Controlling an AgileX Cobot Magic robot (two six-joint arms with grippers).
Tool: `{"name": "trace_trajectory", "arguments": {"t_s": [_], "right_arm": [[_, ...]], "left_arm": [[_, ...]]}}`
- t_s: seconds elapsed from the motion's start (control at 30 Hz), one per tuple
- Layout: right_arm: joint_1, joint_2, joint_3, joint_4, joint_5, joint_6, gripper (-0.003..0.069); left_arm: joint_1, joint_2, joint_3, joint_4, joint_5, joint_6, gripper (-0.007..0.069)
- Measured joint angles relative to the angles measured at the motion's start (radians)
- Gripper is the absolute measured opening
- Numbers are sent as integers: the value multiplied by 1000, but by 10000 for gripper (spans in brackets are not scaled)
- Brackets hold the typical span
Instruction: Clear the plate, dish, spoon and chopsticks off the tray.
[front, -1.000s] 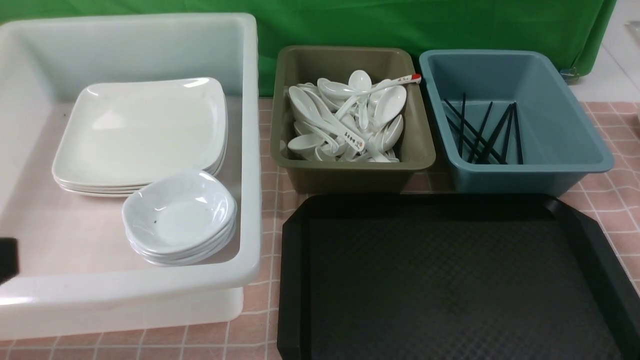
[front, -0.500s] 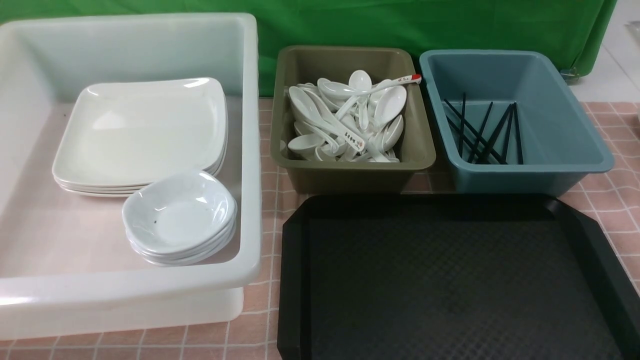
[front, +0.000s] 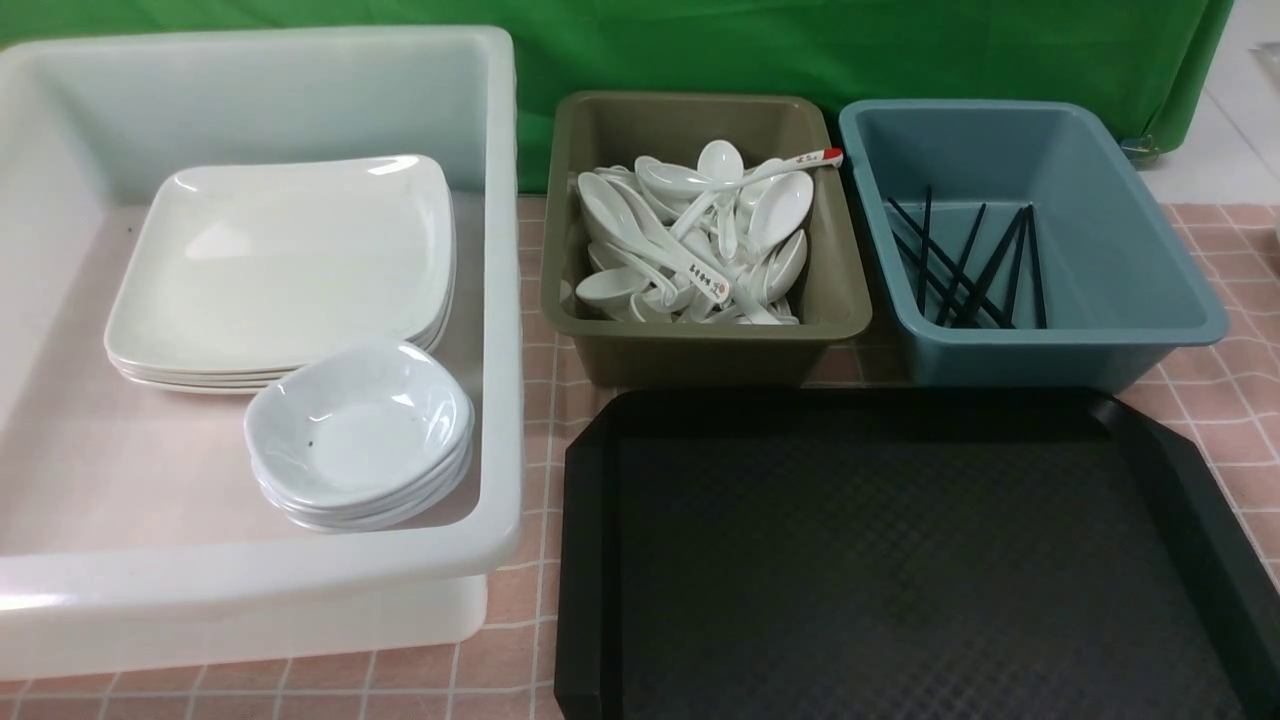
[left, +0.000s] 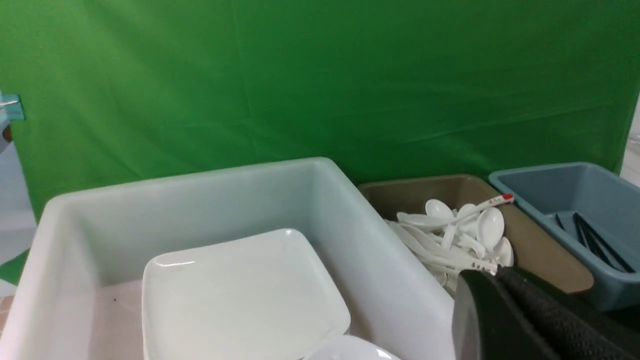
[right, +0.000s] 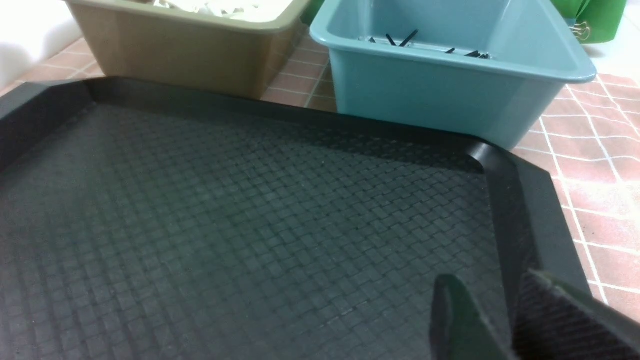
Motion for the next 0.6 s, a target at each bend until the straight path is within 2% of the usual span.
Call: {"name": "trace_trajectory", "arguments": {"t_s": [0.13,0.23,0.37,0.6], "right_arm": [[0,0,0,0,0,0,237],[0,0,0,0,0,0,237],[0,0,0,0,0,0,237],[0,0,0,0,0,0,238]], "left_arm": [[0,1,124,-25,-161,1,2],[0,-16,230,4,-238,1,4],[0,-78,372,54,-270,-1,4],[0,-259,599,73,-296,-67,5]]}}
